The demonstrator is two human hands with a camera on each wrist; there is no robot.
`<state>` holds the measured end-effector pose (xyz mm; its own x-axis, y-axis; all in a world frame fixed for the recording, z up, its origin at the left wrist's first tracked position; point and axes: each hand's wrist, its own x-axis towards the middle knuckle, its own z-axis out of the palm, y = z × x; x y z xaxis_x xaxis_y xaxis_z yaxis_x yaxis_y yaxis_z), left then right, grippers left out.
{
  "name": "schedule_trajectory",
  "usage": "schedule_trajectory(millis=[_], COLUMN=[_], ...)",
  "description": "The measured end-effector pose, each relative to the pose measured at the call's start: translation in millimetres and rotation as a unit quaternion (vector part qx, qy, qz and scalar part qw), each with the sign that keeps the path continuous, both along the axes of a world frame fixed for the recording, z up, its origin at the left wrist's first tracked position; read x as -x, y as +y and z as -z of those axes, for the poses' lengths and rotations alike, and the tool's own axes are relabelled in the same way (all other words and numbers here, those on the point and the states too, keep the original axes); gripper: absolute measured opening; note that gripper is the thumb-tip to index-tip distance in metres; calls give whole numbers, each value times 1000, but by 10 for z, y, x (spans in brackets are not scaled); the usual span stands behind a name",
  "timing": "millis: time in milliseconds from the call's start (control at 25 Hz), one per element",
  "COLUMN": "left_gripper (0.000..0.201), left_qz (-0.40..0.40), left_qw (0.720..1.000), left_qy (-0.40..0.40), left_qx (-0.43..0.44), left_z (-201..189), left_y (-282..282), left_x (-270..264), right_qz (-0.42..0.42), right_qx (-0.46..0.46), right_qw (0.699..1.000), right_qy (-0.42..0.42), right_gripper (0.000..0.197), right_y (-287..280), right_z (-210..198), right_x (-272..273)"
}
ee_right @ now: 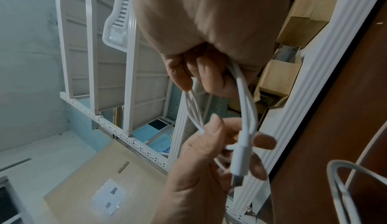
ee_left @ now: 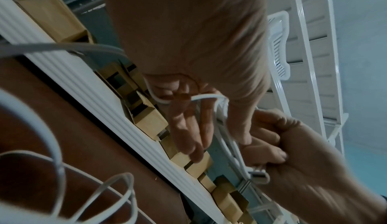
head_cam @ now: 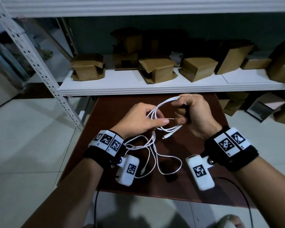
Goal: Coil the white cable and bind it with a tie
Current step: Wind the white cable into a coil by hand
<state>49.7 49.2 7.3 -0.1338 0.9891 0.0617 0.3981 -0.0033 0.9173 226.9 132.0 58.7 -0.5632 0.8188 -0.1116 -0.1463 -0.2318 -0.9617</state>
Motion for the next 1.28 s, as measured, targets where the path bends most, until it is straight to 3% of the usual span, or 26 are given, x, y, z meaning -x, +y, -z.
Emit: schedule_trajectory(millis=[160,360,640,840,1040,1280], left_gripper=[32,24,53,30,39,52], left_qz=[2,8,13,9,-35,-21], left_qw=[996,987,994,994,967,927], left_qy=[-72,-162,-104,-112,-254,-373], left_qx=[52,10,27,-11,10,0], left_z=[3,-67,-20,114,149,81], left_y=[50,49,-22,8,87,44], left_x=[-114,-160,-283,-283,-379,-459], right_qz=[30,55,97,109,104,107], right_qx=[49,66,127,131,136,163], right_qw=[998,994,980,976,978,972], right_qy=[38,65,122,135,120,129], right_gripper=[47,47,41,41,49,41], right_y=[37,45,191,256,174,191], right_z=[-8,-6,-63,-80,-67,-6], right_x=[-14,-6,-109,-147,-88,-68])
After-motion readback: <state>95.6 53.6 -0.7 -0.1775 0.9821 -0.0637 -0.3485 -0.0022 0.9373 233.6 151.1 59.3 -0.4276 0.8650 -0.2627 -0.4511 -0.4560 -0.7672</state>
